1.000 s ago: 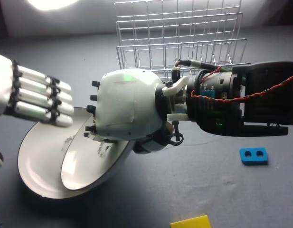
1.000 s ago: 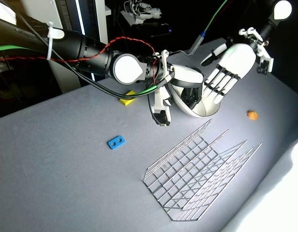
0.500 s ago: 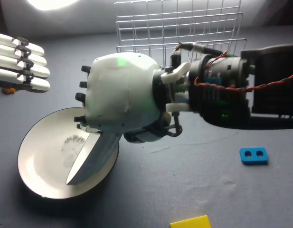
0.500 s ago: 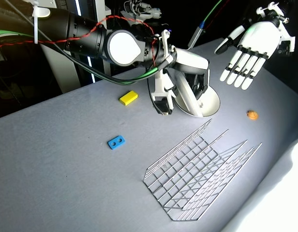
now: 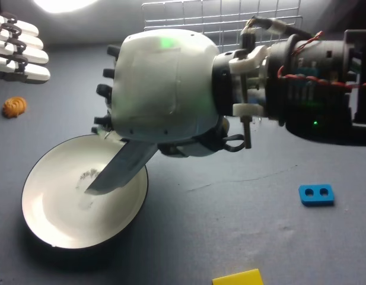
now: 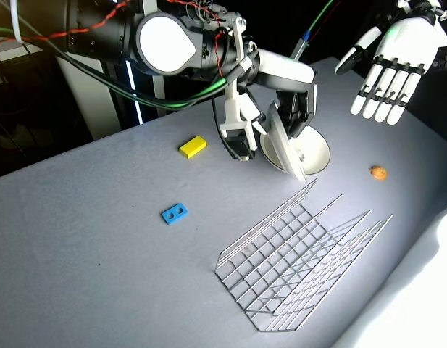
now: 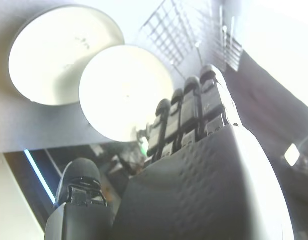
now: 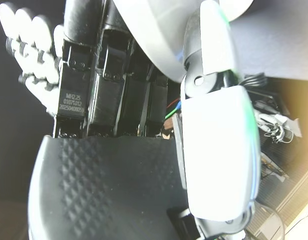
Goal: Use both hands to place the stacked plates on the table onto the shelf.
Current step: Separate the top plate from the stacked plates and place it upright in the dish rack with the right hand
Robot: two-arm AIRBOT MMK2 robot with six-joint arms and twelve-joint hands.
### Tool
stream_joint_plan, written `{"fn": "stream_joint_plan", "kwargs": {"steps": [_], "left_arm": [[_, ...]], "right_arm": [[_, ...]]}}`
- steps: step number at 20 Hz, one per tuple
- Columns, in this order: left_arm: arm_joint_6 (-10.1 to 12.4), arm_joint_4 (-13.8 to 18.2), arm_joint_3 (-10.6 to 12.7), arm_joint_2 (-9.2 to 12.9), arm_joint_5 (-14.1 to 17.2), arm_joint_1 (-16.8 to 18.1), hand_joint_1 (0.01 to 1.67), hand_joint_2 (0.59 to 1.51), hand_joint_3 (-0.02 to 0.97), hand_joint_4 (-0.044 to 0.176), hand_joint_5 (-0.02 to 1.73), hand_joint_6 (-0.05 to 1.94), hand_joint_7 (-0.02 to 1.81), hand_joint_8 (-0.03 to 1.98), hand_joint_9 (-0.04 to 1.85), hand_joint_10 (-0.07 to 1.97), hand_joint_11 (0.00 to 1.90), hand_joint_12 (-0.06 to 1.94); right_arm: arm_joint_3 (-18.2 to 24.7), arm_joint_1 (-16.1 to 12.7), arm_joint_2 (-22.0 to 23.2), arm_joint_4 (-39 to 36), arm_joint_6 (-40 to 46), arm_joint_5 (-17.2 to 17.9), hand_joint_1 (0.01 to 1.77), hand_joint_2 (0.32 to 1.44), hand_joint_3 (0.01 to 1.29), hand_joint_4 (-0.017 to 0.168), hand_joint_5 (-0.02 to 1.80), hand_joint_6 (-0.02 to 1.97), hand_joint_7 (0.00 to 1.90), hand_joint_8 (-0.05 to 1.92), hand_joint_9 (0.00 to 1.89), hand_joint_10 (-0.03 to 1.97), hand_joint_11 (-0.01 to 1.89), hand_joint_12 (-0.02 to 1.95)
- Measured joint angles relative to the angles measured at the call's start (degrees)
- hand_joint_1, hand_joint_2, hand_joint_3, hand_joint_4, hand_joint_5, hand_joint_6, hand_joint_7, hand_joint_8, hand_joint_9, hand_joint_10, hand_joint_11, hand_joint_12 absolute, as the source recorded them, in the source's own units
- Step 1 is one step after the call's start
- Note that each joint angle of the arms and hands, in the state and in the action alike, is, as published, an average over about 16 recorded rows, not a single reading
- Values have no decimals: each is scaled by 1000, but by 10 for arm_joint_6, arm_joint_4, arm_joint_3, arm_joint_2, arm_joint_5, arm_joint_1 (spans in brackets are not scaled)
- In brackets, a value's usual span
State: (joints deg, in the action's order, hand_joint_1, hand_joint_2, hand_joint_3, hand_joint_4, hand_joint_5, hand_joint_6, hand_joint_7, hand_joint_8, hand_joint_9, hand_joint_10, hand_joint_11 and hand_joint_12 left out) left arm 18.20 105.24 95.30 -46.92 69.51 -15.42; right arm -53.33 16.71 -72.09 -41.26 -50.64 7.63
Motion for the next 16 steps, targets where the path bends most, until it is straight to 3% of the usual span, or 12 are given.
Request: {"fn": "stream_joint_plan", "kwargs": {"steps": [6,16], "left_arm": [[11,20,1,2,-5,9,19,1184,14,2,46,11,30,-1,21,4,20,10],[17,48,-1,3,-16,-6,19,1185,14,2,56,12,36,12,20,4,22,10]], "right_arm": [[13,-29,23,-15,51,-1,1208,991,14,-1,878,992,1134,824,1419,4,1042,987],[-14,-101,45,-231,435,68,1211,991,15,-4,892,937,1139,805,1426,-5,1044,987]]}}
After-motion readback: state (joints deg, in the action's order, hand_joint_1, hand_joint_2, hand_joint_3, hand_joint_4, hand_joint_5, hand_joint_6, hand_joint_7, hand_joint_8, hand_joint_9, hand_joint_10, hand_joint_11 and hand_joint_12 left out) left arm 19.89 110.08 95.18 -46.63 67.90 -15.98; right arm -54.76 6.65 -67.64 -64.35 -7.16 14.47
